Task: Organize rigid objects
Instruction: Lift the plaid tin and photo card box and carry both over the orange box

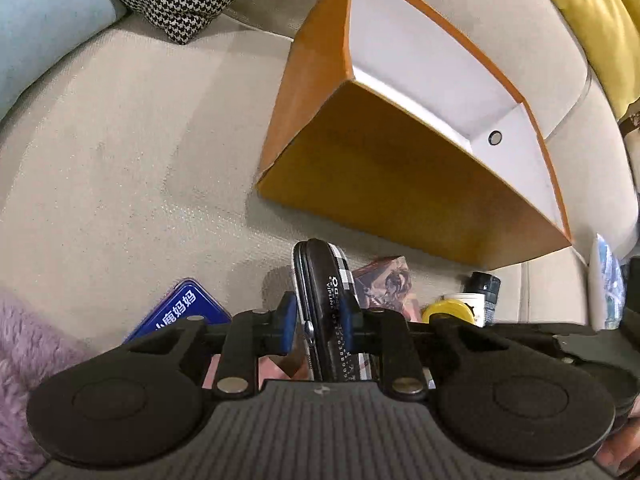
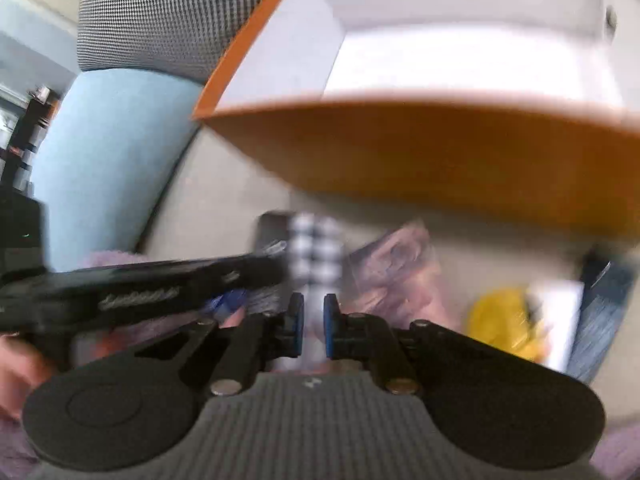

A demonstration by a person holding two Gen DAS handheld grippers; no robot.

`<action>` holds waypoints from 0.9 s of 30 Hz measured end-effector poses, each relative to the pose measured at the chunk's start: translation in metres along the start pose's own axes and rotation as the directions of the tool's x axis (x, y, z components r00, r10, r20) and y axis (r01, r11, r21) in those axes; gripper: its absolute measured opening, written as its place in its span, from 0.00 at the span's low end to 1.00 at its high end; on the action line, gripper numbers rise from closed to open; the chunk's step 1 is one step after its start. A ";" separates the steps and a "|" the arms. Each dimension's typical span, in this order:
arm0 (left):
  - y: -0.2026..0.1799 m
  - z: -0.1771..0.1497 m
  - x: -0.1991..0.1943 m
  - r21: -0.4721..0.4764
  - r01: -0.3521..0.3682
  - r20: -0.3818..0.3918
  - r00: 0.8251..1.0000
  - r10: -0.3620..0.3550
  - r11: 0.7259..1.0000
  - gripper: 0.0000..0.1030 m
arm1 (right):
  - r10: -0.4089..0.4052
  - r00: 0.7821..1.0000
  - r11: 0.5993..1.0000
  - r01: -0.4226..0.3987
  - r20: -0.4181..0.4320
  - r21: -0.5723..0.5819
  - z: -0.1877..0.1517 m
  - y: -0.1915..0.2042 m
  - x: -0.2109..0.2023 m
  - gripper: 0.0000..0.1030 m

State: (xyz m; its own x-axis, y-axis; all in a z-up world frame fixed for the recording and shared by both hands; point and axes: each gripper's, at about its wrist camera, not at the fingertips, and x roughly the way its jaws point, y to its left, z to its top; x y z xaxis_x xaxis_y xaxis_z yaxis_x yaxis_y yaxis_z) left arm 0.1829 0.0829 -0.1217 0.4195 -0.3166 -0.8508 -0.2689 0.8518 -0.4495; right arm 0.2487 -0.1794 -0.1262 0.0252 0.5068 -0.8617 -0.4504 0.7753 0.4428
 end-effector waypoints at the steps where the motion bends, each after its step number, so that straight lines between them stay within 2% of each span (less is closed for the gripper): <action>1: -0.002 -0.001 0.000 0.018 -0.016 0.012 1.000 0.016 1.000 0.25 | -0.057 0.998 0.997 0.058 0.021 -0.046 -0.001 0.004 0.001 0.12; 3: -0.008 -0.002 -0.001 0.049 -0.041 0.020 0.999 0.040 0.998 0.26 | -0.100 0.994 0.992 0.103 0.045 -0.070 0.000 0.004 0.000 0.18; 5: -0.011 -0.002 0.000 0.058 -0.055 0.018 0.998 0.054 0.997 0.26 | -0.120 0.991 0.988 0.125 0.065 -0.086 0.005 -0.002 -0.002 0.35; 8: -0.012 0.000 0.003 0.048 -0.055 0.007 0.998 0.055 0.997 0.26 | -0.192 0.980 0.970 0.198 0.056 -0.144 0.019 -0.008 0.002 0.36; 11: -0.011 0.001 0.005 0.042 -0.058 -0.002 0.998 0.058 0.997 0.27 | -0.184 0.982 0.970 0.175 -0.037 -0.170 0.029 -0.020 0.026 0.38; 12: -0.011 0.001 0.005 0.038 -0.055 -0.003 0.998 0.055 0.998 0.27 | -0.147 0.987 0.976 0.133 -0.067 -0.169 0.032 -0.024 0.033 0.45; 13: -0.011 0.001 0.006 0.036 -0.059 -0.002 0.998 0.059 0.998 0.27 | -0.117 0.988 0.982 0.100 -0.101 -0.162 0.035 -0.028 0.042 0.58; 14: -0.011 0.002 0.008 0.036 -0.071 0.000 0.997 0.071 0.997 0.27 | -0.096 0.988 0.985 0.078 -0.119 -0.155 0.036 -0.032 0.048 0.64; 16: -0.010 0.004 0.010 0.027 -0.066 -0.002 0.998 0.066 0.997 0.27 | -0.070 0.990 0.988 0.051 -0.124 -0.143 0.038 -0.037 0.055 0.67; 19: -0.010 0.004 0.012 0.039 -0.064 0.003 0.998 0.063 0.997 0.27 | -0.075 0.992 0.988 0.061 -0.099 -0.140 0.032 -0.035 0.043 0.59; 23: -0.016 0.001 0.008 0.073 -0.073 0.020 0.997 0.072 0.995 0.27 | -0.103 0.991 0.990 0.093 -0.083 -0.110 0.022 -0.030 0.023 0.58; 27: -0.018 0.001 0.007 0.085 -0.089 0.034 0.996 0.087 0.992 0.26 | -0.157 0.987 0.975 0.149 -0.040 -0.165 0.009 0.000 0.005 0.55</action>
State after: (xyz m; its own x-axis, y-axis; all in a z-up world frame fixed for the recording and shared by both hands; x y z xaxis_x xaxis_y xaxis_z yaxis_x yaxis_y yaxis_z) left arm 0.1912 0.0658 -0.1196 0.4234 -0.2272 -0.8770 -0.2304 0.9093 -0.3467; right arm 0.2569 -0.1734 -0.1286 0.0604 0.3633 -0.9297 -0.5830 0.7689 0.2626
